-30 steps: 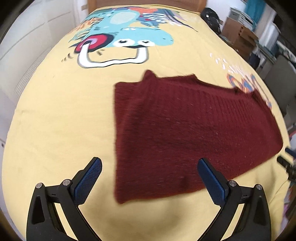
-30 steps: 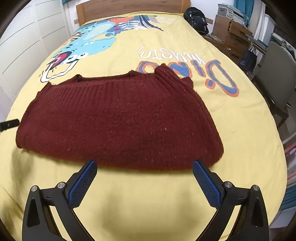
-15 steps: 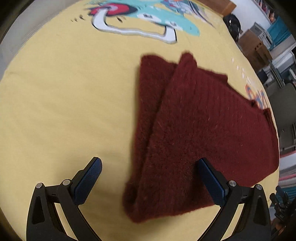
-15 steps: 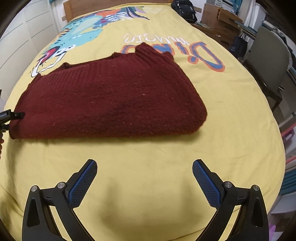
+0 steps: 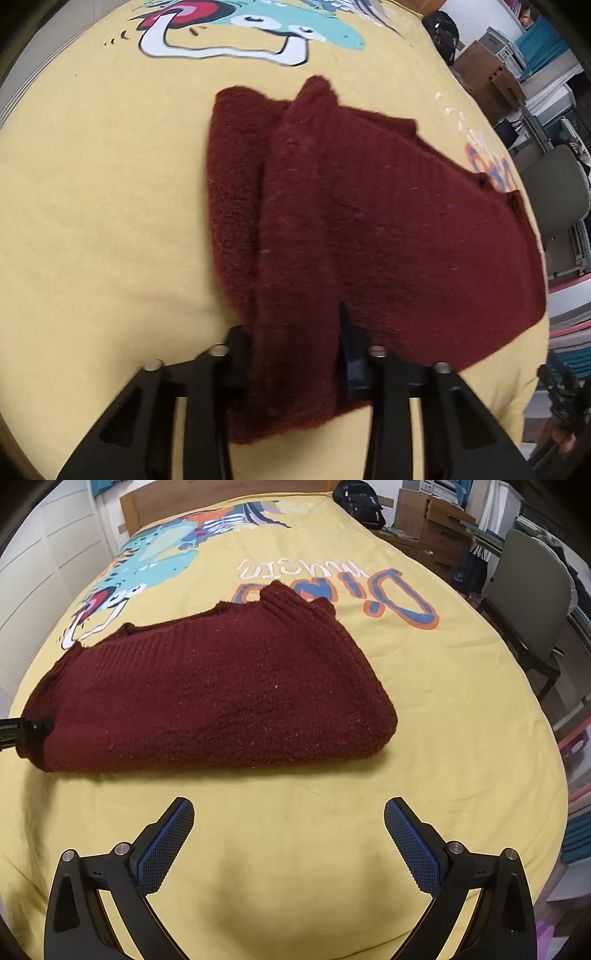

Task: Fold small clothes
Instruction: 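Grasp the sweater's side with the left gripper and fold it over the rest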

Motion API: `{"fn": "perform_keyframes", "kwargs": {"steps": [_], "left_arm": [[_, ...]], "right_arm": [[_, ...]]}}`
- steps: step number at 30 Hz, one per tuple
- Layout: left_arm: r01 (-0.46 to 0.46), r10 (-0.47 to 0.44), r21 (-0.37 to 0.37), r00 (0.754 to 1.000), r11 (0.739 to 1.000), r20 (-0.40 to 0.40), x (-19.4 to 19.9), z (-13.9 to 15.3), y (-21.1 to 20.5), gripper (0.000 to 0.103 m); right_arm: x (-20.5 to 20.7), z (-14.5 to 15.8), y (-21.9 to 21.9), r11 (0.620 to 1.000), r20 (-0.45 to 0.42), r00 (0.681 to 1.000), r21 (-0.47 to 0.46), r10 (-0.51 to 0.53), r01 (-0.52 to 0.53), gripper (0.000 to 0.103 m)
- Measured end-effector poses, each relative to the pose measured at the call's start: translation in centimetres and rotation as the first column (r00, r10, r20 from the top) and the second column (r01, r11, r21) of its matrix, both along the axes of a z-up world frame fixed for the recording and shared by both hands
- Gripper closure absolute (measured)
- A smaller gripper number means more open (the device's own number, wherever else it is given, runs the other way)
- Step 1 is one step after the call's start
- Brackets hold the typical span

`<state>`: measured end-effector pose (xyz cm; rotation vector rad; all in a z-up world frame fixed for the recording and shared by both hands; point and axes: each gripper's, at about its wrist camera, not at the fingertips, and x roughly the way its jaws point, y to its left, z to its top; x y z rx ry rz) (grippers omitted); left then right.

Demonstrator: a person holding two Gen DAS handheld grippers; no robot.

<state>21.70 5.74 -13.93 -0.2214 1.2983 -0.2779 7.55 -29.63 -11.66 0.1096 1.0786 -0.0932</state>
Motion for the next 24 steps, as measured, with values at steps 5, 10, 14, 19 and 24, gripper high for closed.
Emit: {"fn": "perform_keyframes", "kwargs": {"steps": [5, 10, 14, 19, 24], "left_arm": [[0.038, -0.038, -0.01, 0.999, 0.999, 0.037, -0.5, 3.4, -0.9, 0.08], [0.075, -0.072, -0.028, 0.995, 0.997, 0.072, -0.3, 6.5, -2.9, 0.081], [0.093, -0.088, -0.042, 0.99, 0.995, 0.109, 0.0, 8.9, -5.6, 0.082], [0.167, -0.161, -0.025, 0.975, 0.986, 0.154, 1.8, 10.4, -12.5, 0.082], [0.257, -0.25, -0.015, 0.951, 0.966, 0.181, 2.8, 11.9, -19.6, 0.082]], "right_arm": [[-0.1, 0.7, -0.7, 1.0, 0.018, 1.0, 0.006, -0.014, 0.014, 0.0], [-0.3, 1.4, -2.0, 1.0, 0.041, 0.999, 0.018, -0.024, 0.023, 0.0], [-0.4, 1.9, -3.7, 0.998, 0.065, 0.997, 0.04, -0.05, 0.048, 0.0], [-0.6, 2.7, -6.3, 0.996, 0.094, 0.992, 0.055, -0.081, 0.076, 0.0], [-0.8, 3.4, -9.4, 0.991, 0.115, 0.986, 0.059, -0.123, 0.116, 0.0]]}}
